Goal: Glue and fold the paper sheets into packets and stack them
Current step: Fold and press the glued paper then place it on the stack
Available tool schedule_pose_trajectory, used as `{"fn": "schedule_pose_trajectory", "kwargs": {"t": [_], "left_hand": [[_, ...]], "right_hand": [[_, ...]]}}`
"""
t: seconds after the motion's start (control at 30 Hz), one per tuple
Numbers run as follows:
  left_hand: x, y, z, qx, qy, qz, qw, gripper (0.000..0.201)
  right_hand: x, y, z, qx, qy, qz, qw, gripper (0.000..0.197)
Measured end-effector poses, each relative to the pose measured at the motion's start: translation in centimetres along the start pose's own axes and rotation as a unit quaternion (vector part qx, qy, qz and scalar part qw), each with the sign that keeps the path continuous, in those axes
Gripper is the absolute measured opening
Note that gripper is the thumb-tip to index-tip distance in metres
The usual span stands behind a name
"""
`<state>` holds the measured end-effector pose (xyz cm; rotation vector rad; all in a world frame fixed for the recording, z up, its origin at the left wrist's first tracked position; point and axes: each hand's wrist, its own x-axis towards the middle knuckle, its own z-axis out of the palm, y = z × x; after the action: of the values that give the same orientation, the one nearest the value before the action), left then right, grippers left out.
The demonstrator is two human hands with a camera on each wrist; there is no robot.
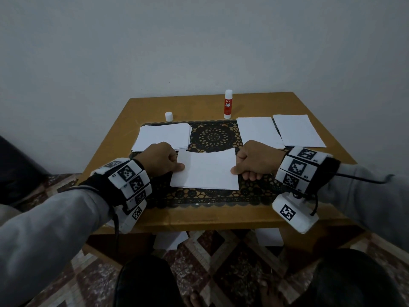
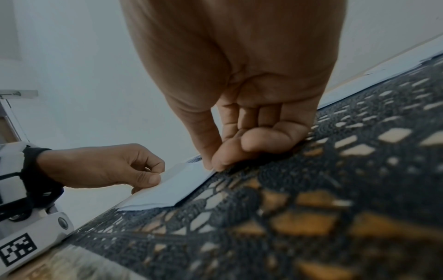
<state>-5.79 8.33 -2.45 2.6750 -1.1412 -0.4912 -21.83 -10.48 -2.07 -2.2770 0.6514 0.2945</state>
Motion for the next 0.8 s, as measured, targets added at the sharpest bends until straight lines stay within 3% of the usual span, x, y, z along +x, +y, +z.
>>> {"fn": "schedule_pose_trajectory", "kwargs": {"t": [0.33,0.47,0.53,0.67,0.7,0.8], "left_hand": [[-0.4,0.4,0.0,0.004,0.006,-0.002,1.0,0.04],[-0.5,0.8,0.1,0.035,0.018,-0.009,0.999,0.032],[-0.8,1.1,0.1,0.059,0.027,-0.008,0.998,0.028],[-1.6,1.4,0.5,0.172,0.014,0.075,0.982,0.064],[-1.8,1.4,0.5,0.187,-0.006,0.092,0.978,0.066],[-1.8,1.0,0.2,0.178,-0.069,0.096,0.977,0.065]], "right_hand": [[0.3,0.0,0.2,-0.027,0.006,-0.003,1.0,0.025],[0.6,-0.2,0.3,-0.093,0.023,-0.012,0.995,0.026],[0.4,-0.6,0.2,-0.169,0.041,-0.017,0.985,0.033],[-1.7,-1.5,1.3,-0.35,0.133,-0.094,0.922,0.032],[-2.4,-1.7,2.1,-0.383,0.116,-0.13,0.907,0.036],[-4.8,-2.1,5.5,-0.411,-0.069,-0.182,0.891,0.07]]}}
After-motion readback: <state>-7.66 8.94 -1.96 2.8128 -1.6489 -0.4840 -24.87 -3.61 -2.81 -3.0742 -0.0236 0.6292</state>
